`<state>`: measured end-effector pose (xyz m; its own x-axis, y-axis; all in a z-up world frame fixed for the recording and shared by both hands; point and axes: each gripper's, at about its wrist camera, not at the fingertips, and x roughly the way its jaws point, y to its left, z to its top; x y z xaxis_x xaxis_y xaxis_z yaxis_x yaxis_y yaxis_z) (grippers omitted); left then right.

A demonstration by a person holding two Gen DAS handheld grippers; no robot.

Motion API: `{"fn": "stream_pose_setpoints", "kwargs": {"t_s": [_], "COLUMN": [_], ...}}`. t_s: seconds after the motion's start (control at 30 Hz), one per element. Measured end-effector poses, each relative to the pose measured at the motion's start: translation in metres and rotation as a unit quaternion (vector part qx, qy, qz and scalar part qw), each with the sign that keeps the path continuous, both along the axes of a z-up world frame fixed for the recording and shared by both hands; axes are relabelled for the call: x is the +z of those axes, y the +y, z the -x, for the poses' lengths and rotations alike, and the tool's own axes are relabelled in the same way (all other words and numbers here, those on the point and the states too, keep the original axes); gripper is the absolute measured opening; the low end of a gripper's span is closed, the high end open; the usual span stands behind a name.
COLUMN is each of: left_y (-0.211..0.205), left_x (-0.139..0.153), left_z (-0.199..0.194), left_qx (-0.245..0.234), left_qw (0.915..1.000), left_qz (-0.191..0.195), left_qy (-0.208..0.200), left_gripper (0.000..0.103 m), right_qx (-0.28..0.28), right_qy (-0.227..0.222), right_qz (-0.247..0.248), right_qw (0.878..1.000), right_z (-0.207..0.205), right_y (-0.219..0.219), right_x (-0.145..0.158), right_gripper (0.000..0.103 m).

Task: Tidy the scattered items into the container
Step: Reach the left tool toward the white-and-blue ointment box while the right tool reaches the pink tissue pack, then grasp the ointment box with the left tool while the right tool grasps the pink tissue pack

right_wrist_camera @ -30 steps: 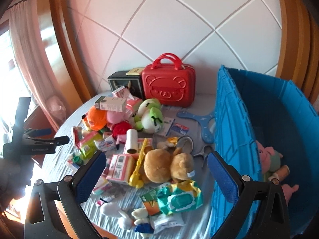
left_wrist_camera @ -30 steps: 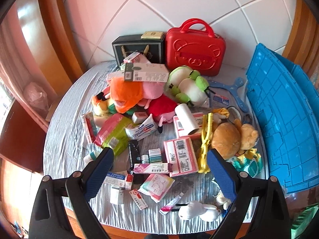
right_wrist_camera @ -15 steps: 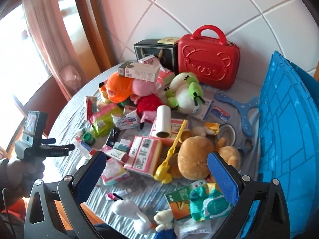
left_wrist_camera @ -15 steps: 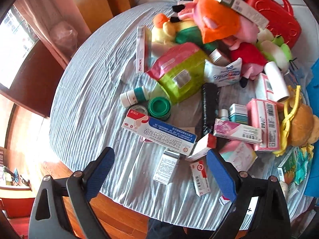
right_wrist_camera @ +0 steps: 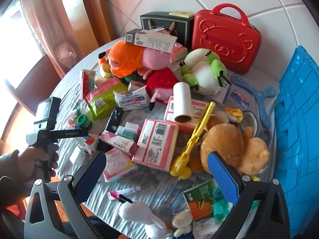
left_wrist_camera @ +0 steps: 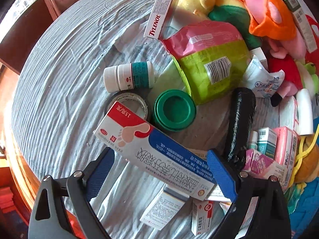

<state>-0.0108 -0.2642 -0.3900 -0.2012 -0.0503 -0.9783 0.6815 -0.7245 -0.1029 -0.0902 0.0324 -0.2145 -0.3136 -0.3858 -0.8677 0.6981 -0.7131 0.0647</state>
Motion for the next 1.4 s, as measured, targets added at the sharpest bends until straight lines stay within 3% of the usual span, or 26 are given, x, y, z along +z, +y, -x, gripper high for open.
{"fn": "stream_pose_setpoints", "kwargs": {"t_s": [0.13,0.2,0.3,0.57,0.9,1.1,1.17,1.2,1.4], "left_y": [-0.004,-0.005,-0.009,-0.022,-0.027,-0.057,-0.067,-0.066,-0.069], "left_x": [-0.003,0.001,0.006,0.032,0.06,0.06,0.052,0.052,0.061], "left_z": [0.006,0.005,0.0,-0.005,-0.013,-0.021,-0.024,-0.024,-0.023], "left_qx": [-0.006,-0.01,-0.008,-0.019,-0.028,-0.038,-0.041,-0.042,-0.045], "left_qw": [1.0,0.9999,0.9998,0.9985,0.9974,0.9968,0.9964,0.9963,0.995], "left_qz": [-0.007,-0.008,-0.012,-0.02,-0.012,-0.007,-0.004,-0.002,0.0], "left_qy": [-0.003,0.002,0.011,0.047,0.065,0.071,0.073,0.075,0.089], "left_gripper": [0.073,0.057,0.046,0.043,0.043,0.043,0.043,0.043,0.043], "right_qx": [0.009,0.013,0.006,-0.031,-0.071,-0.095,-0.097,-0.095,-0.093], "right_qy": [0.002,-0.001,-0.016,-0.03,-0.044,-0.081,-0.078,-0.078,-0.059], "right_qz": [-0.015,-0.023,-0.039,-0.055,-0.129,-0.143,-0.139,-0.137,-0.122], "right_qw": [1.0,1.0,0.999,0.998,0.988,0.982,0.982,0.983,0.986], "right_z": [0.001,0.003,0.01,0.035,0.061,0.07,0.07,0.068,0.058], "right_y": [-0.012,-0.017,-0.024,-0.05,-0.087,-0.088,-0.088,-0.088,-0.088], "right_x": [-0.02,-0.035,-0.063,-0.108,-0.159,-0.191,-0.191,-0.189,-0.168], "right_gripper": [0.103,0.103,0.103,0.103,0.103,0.103,0.102,0.094,0.093]}}
